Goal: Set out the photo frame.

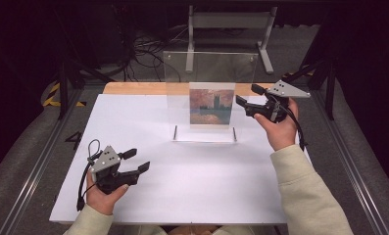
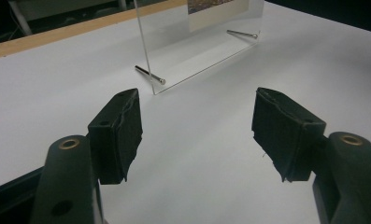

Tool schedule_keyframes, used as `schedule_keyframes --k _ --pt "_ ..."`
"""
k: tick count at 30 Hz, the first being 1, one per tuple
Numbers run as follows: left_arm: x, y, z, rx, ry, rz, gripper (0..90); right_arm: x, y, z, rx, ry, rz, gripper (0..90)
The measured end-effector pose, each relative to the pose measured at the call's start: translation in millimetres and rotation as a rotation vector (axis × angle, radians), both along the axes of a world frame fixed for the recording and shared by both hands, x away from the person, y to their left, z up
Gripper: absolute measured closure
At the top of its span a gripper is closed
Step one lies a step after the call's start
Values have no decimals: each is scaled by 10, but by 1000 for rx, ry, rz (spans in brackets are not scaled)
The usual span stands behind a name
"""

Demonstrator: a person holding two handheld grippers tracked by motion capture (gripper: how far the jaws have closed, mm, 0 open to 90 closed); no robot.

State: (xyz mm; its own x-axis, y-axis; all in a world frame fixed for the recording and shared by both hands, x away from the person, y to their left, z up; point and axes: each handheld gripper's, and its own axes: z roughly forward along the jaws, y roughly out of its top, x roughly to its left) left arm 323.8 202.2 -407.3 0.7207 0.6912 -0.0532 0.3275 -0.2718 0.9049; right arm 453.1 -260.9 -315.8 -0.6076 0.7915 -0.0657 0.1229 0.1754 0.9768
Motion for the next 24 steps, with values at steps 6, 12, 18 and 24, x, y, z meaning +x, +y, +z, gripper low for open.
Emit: schedule_keyframes --k 6,12,18,24 --pt "-10 23 0 -2 4 4 337 -204 -88 70 0 -14 19 202" --pt "-26 33 13 0 -3 8 334 -386 -189 131 -1 -6 32 190" --pt "-53 72 17 1 -5 11 324 -638 -328 185 -14 3 42 172" --pt "-85 166 30 -11 -11 23 320 -857 -481 177 -61 38 77 134"
